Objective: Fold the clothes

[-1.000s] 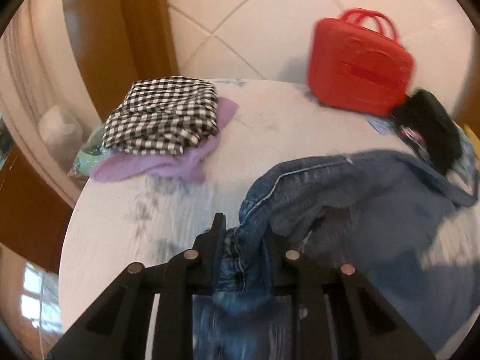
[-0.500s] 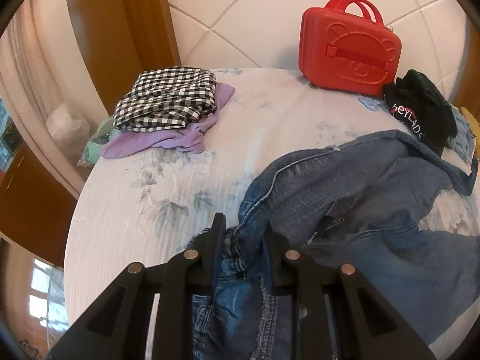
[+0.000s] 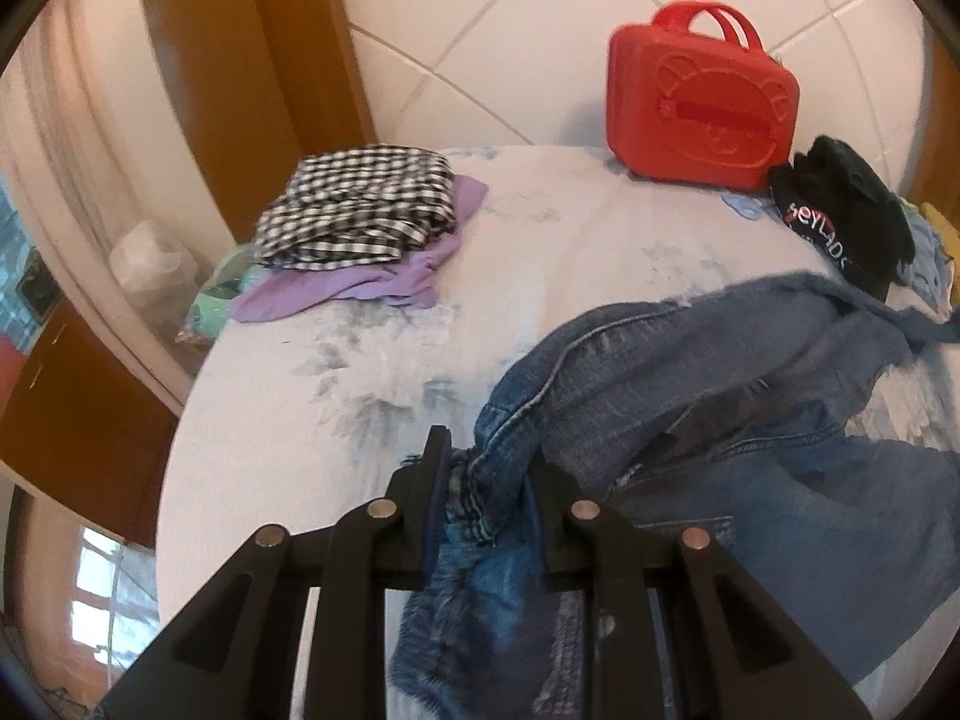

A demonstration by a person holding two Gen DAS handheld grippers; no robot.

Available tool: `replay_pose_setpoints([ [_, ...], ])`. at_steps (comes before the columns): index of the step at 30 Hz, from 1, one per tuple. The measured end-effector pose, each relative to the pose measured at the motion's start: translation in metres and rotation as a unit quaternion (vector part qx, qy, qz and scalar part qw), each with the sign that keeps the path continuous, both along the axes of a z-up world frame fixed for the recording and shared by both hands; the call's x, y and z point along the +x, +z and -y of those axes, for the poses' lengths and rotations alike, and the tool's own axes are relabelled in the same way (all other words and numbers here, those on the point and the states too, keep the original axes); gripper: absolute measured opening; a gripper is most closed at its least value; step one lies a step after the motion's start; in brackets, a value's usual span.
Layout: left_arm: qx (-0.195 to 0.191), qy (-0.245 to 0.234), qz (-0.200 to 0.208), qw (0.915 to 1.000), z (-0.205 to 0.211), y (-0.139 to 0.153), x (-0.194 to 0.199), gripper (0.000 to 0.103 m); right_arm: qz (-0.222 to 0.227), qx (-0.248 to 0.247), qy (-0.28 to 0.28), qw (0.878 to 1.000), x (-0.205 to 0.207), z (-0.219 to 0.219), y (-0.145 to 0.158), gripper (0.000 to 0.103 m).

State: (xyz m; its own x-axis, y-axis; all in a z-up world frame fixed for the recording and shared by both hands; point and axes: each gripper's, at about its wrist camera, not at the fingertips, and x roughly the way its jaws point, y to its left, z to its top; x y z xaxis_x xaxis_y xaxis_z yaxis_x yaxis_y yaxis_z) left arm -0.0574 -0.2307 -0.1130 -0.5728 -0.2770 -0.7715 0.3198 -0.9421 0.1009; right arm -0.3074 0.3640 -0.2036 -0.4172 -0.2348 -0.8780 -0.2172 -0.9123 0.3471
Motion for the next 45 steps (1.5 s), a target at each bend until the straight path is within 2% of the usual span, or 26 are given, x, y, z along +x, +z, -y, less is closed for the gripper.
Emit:
replay_pose_setpoints([
  [3,0.003,0.014,-0.007,0.9999,0.004,0.001,0.024,0.022,-0.036,-0.047,-0.012,0.998,0.054,-0.044,0.034,0.004],
  [5,0.017,0.009,0.005,0.9998,0.000,-0.010,0.043,0.022,-0.053,-0.075,-0.021,0.996,0.095,-0.076,0.054,0.004],
  [7,0.032,0.005,0.019,0.9993,-0.004,-0.021,0.061,0.022,-0.036,-0.077,-0.030,0.996,0.135,-0.104,0.055,0.004],
  [9,0.054,0.002,0.048,0.9974,-0.007,-0.034,0.072,0.026,0.006,-0.069,-0.033,0.997,0.168,-0.128,0.039,0.004],
  [10,0.065,0.000,0.062,0.9959,-0.008,-0.040,0.078,0.033,0.028,-0.063,-0.033,0.997,0.178,-0.134,0.027,0.004],
  [11,0.075,-0.001,0.074,0.9944,-0.010,-0.044,0.083,0.046,0.053,-0.059,-0.032,0.996,0.188,-0.139,0.013,0.004],
  [13,0.076,0.005,0.083,0.9936,-0.013,-0.041,0.091,0.063,0.086,-0.059,-0.033,0.994,0.204,-0.145,-0.012,0.008],
  [15,0.080,0.006,0.086,0.9931,-0.017,-0.032,0.099,0.073,0.102,-0.057,-0.035,0.993,0.212,-0.147,-0.030,0.017],
  [17,0.083,0.006,0.079,0.9934,-0.018,-0.016,0.106,0.074,0.109,-0.050,-0.039,0.992,0.213,-0.149,-0.040,0.026],
  [21,0.087,0.018,0.040,0.9952,-0.012,0.018,0.106,0.074,0.105,-0.062,-0.048,0.991,0.216,-0.155,-0.043,0.029],
  [23,0.081,0.029,0.031,0.9959,-0.005,0.022,0.092,0.074,0.095,-0.050,-0.054,0.993,0.219,-0.157,-0.034,0.032],
  [27,0.078,0.042,0.053,0.9946,0.007,-0.003,0.053,0.074,0.072,-0.023,-0.071,0.995,0.227,-0.164,-0.013,0.041],
  [33,0.090,0.038,0.085,0.9916,0.002,-0.048,0.020,0.074,0.040,-0.015,-0.112,0.993,0.238,-0.185,0.004,0.052],
  [37,0.050,0.029,0.115,0.9916,-0.008,-0.067,0.010,0.074,0.038,-0.024,-0.115,0.992,0.237,-0.187,-0.001,0.053],
  [40,0.051,0.031,0.129,0.9899,-0.008,-0.079,0.011,0.074,0.046,-0.025,-0.110,0.993,0.235,-0.186,-0.009,0.054],
  [42,0.055,0.039,0.153,0.9860,-0.007,-0.091,0.012,0.074,0.061,-0.031,-0.100,0.993,0.232,-0.181,-0.019,0.054],
  [43,0.056,0.043,0.165,0.9838,-0.007,-0.097,0.012,0.074,0.068,-0.023,-0.088,0.993,0.230,-0.175,-0.021,0.046],
  [44,0.057,0.049,0.164,0.9836,-0.007,-0.098,0.014,0.069,0.069,-0.004,-0.073,0.995,0.227,-0.167,-0.020,0.037],
  [45,0.059,0.055,0.162,0.9835,-0.006,-0.099,0.016,0.068,0.056,0.013,-0.059,0.997,0.226,-0.160,-0.013,0.025],
])
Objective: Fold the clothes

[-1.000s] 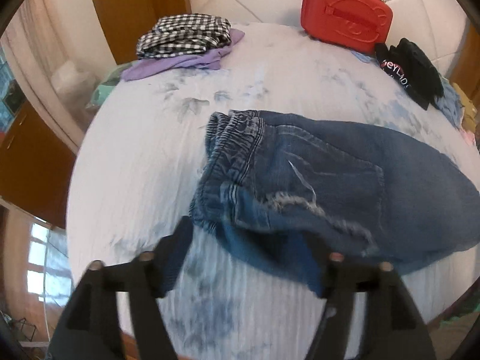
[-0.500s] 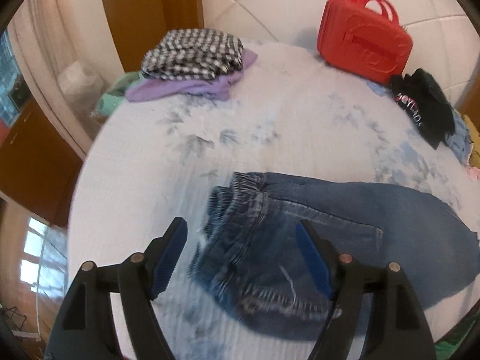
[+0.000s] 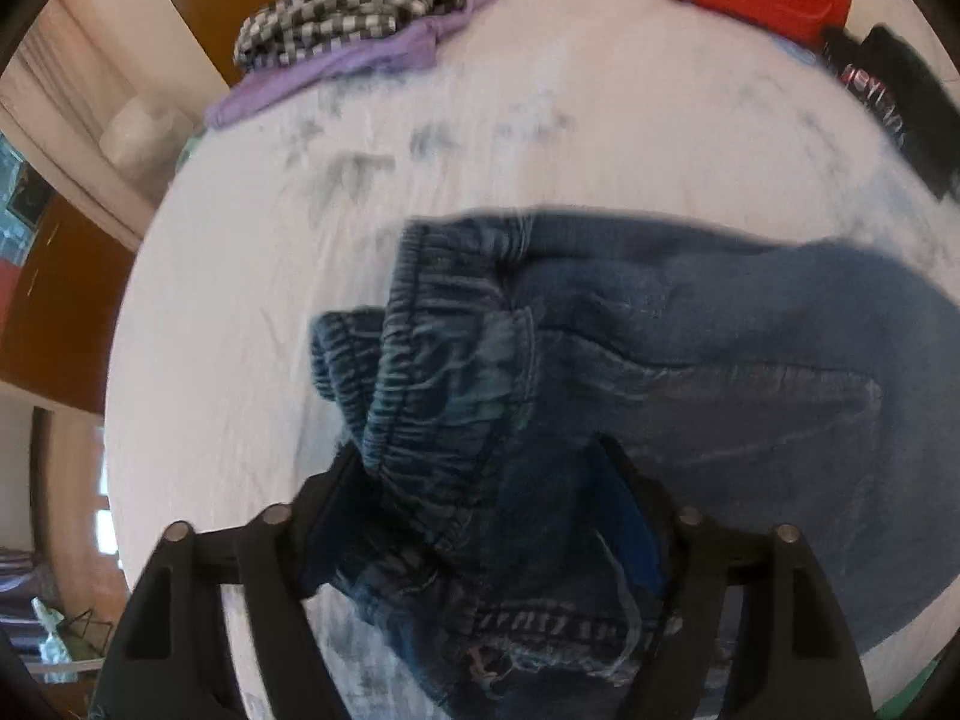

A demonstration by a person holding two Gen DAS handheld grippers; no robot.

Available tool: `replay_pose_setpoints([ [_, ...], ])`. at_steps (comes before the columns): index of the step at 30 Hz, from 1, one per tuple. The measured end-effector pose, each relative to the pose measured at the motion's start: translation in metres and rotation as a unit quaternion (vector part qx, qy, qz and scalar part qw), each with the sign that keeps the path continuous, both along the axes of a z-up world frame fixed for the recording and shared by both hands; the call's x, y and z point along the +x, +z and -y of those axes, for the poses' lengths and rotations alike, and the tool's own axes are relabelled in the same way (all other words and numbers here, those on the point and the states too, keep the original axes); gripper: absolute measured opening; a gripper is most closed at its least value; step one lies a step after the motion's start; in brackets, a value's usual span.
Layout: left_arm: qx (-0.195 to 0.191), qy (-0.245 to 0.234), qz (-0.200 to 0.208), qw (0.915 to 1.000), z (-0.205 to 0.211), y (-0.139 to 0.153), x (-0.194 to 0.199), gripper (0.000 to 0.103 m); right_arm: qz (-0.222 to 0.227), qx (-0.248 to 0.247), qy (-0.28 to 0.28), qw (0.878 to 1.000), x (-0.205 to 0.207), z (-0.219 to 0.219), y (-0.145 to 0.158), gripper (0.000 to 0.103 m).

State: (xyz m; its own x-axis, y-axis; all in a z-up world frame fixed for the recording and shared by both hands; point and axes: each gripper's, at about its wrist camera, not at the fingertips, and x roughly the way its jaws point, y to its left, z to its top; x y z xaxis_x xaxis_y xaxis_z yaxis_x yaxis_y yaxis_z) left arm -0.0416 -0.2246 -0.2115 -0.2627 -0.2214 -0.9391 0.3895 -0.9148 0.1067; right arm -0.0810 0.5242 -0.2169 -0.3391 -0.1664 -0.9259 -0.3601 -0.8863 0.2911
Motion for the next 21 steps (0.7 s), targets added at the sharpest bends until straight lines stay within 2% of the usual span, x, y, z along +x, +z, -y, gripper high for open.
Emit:
replay_pose_setpoints([
  [2,0.001,0.012,-0.002,0.9999,0.001,-0.001,0.003,0.048,-0.060,0.032,0.024,0.997,0.001,0.013,0.028,0.022],
  [5,0.006,0.023,-0.010,0.9997,0.004,-0.003,0.009,0.045,-0.166,0.066,0.039,0.983,0.014,0.020,0.074,0.021],
  [6,0.008,0.026,-0.013,0.9995,0.005,-0.004,0.010,0.045,-0.177,0.068,0.026,0.981,0.019,0.014,0.080,0.021],
  [7,0.010,0.029,-0.016,0.9994,0.006,-0.005,0.012,0.045,-0.162,0.061,0.009,0.985,0.021,0.004,0.075,0.021],
  [9,-0.001,0.026,-0.014,0.9996,0.003,-0.006,0.011,0.045,-0.101,0.045,-0.025,0.993,0.023,-0.017,0.047,0.022],
  [11,-0.015,0.021,-0.009,0.9996,0.000,-0.007,0.010,0.047,-0.025,0.070,-0.052,0.996,0.028,-0.029,0.012,0.023],
  [13,-0.011,0.024,-0.008,0.9996,0.001,-0.005,0.010,0.047,0.008,0.071,-0.070,0.995,0.038,-0.034,-0.010,0.035],
  [15,-0.007,0.028,-0.005,0.9996,0.003,-0.004,0.012,0.048,-0.007,0.051,-0.072,0.996,0.045,-0.033,-0.011,0.037],
  [18,-0.009,0.030,-0.002,0.9995,0.003,-0.005,0.012,0.053,-0.055,0.036,-0.057,0.996,0.046,-0.024,0.003,0.039],
  [21,-0.027,0.037,-0.001,0.9989,0.000,-0.013,0.012,0.063,-0.091,0.030,-0.042,0.995,0.032,-0.017,0.019,0.041],
])
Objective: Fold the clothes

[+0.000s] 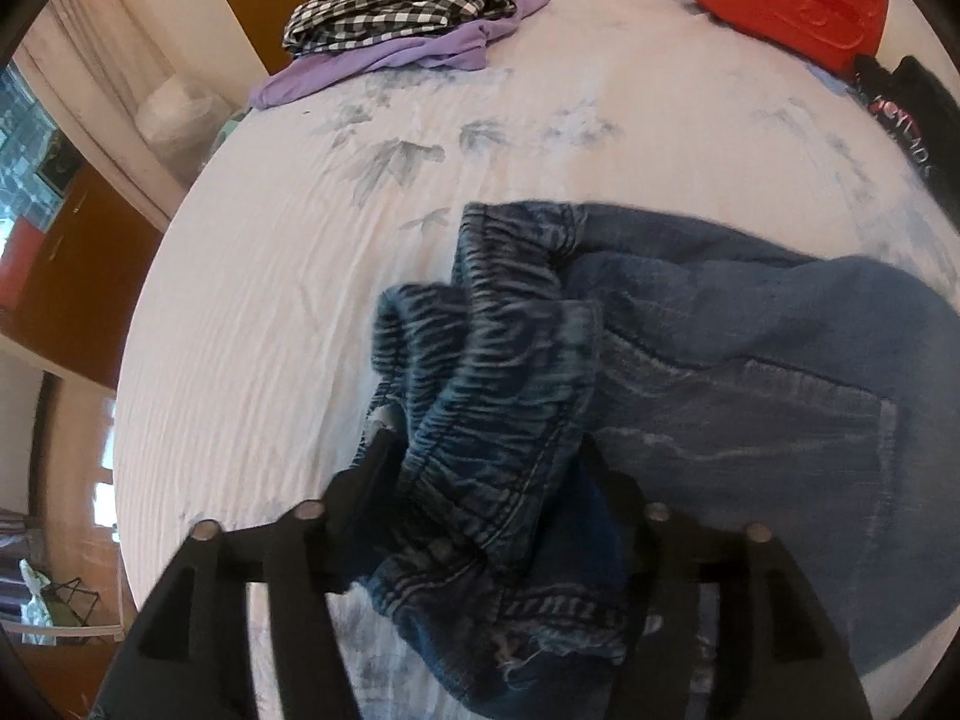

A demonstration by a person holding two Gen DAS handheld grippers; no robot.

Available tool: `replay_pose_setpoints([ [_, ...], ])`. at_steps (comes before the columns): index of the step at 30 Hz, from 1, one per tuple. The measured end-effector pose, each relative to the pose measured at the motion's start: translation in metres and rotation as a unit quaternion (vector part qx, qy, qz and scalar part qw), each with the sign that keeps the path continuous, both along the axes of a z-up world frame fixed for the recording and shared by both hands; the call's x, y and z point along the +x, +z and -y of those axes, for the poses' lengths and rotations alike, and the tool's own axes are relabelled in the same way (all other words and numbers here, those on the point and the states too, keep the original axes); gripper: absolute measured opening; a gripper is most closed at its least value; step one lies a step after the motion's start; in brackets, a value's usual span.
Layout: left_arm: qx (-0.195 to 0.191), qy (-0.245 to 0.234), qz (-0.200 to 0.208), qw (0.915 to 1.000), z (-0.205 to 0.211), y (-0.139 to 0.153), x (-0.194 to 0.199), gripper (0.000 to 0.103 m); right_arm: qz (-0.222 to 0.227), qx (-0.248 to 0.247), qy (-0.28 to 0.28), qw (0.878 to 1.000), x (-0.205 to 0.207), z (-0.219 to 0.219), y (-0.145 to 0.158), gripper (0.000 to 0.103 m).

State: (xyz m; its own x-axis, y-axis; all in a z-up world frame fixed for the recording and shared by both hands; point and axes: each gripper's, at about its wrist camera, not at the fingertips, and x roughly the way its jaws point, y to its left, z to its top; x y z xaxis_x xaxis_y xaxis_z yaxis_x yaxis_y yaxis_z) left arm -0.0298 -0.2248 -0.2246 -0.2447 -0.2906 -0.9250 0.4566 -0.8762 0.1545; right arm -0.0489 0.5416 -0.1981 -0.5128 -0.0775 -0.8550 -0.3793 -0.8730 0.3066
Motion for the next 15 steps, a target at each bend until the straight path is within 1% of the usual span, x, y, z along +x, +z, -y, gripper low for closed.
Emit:
replay_pose_setpoints([
  [2,-0.016,0.015,-0.006,0.9997,0.002,-0.002,0.002,0.076,-0.014,0.006,0.000,1.000,-0.011,0.004,0.007,0.042],
  [4,-0.004,0.032,-0.020,0.9993,0.008,-0.003,0.007,0.078,-0.026,0.006,0.006,1.000,-0.019,0.007,0.009,0.044],
  [5,0.005,0.043,-0.027,0.9987,0.011,-0.004,0.010,0.081,-0.023,0.000,0.014,1.000,-0.025,0.009,0.006,0.045],
  [6,0.008,0.049,-0.031,0.9983,0.013,-0.005,0.011,0.083,-0.020,-0.007,0.021,1.000,-0.032,0.010,0.002,0.045],
  [8,0.008,0.060,-0.036,0.9975,0.015,-0.006,0.013,0.088,0.001,-0.017,0.040,0.999,-0.046,0.014,-0.013,0.045],
  [10,0.002,0.068,-0.040,0.9969,0.013,-0.007,0.014,0.088,0.022,-0.009,0.059,0.998,-0.058,0.020,-0.027,0.043],
  [12,-0.017,0.068,-0.038,0.9968,0.007,-0.007,0.013,0.088,0.032,-0.002,0.070,0.997,-0.068,0.024,-0.038,0.043],
  [15,-0.069,0.057,-0.015,0.9958,-0.007,-0.005,0.007,0.088,0.041,0.012,0.082,0.996,-0.081,0.029,-0.049,0.043],
])
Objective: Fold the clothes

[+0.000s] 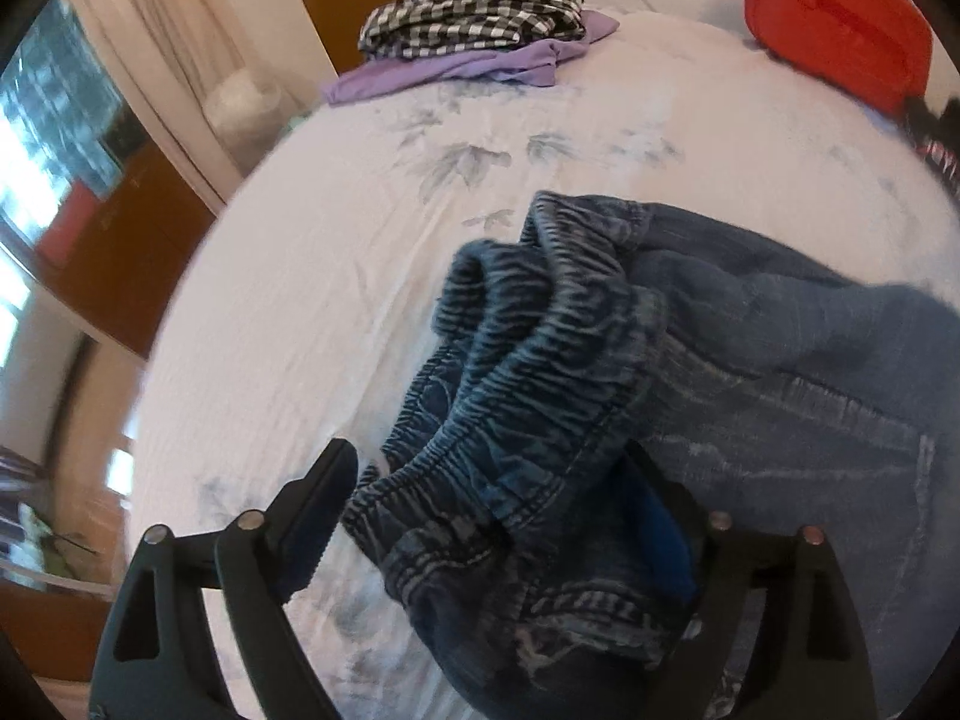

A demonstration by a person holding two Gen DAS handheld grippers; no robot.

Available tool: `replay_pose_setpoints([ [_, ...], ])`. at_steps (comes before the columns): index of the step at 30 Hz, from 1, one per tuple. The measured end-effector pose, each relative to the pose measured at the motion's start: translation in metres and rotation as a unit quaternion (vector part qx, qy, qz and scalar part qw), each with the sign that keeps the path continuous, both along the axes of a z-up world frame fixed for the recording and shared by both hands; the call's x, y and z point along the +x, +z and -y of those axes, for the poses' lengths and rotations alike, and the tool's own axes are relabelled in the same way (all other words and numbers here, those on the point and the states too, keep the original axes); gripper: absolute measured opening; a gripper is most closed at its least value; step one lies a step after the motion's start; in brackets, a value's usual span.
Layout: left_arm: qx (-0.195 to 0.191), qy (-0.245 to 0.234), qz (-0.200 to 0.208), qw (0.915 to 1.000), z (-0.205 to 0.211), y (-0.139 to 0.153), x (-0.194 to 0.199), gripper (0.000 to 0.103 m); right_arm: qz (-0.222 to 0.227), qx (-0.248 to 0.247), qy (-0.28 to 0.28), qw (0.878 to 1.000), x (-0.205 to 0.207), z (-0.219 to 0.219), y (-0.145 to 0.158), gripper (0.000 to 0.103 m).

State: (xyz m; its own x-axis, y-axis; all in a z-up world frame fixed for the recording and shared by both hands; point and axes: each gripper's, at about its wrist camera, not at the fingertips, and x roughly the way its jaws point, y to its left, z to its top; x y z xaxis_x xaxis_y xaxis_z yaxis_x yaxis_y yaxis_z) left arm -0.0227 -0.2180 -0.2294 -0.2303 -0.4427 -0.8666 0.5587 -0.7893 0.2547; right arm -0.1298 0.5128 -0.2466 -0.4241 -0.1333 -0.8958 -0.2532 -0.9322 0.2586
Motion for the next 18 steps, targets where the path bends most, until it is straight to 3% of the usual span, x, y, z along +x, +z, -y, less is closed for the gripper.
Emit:
replay_pose_setpoints([
  [3,-0.039,-0.011,0.024,0.9989,-0.011,0.001,-0.006,0.085,0.015,0.016,0.026,0.999,-0.011,0.010,-0.010,0.041],
  [5,-0.051,-0.017,0.034,0.9980,-0.016,0.001,-0.009,0.079,0.033,0.091,0.076,0.992,-0.016,0.031,-0.012,0.017],
  [6,-0.054,-0.016,0.038,0.9977,-0.017,0.001,-0.010,0.079,0.035,0.126,0.095,0.987,-0.018,0.040,-0.010,0.013],
  [9,-0.052,-0.011,0.042,0.9977,-0.015,0.001,-0.011,0.079,-0.007,0.195,0.095,0.976,-0.019,0.043,0.012,0.013],
  [11,-0.047,-0.011,0.045,0.9978,-0.013,0.001,-0.011,0.079,-0.030,0.180,0.063,0.981,-0.026,0.026,0.025,0.015],
  [14,-0.031,-0.001,0.043,0.9986,-0.011,0.013,-0.007,0.079,0.004,0.154,0.054,0.987,-0.036,0.010,0.021,0.034],
  [18,-0.006,0.004,-0.044,0.9990,-0.014,0.061,0.014,0.079,-0.006,0.103,0.018,0.995,-0.005,-0.011,0.032,0.045],
])
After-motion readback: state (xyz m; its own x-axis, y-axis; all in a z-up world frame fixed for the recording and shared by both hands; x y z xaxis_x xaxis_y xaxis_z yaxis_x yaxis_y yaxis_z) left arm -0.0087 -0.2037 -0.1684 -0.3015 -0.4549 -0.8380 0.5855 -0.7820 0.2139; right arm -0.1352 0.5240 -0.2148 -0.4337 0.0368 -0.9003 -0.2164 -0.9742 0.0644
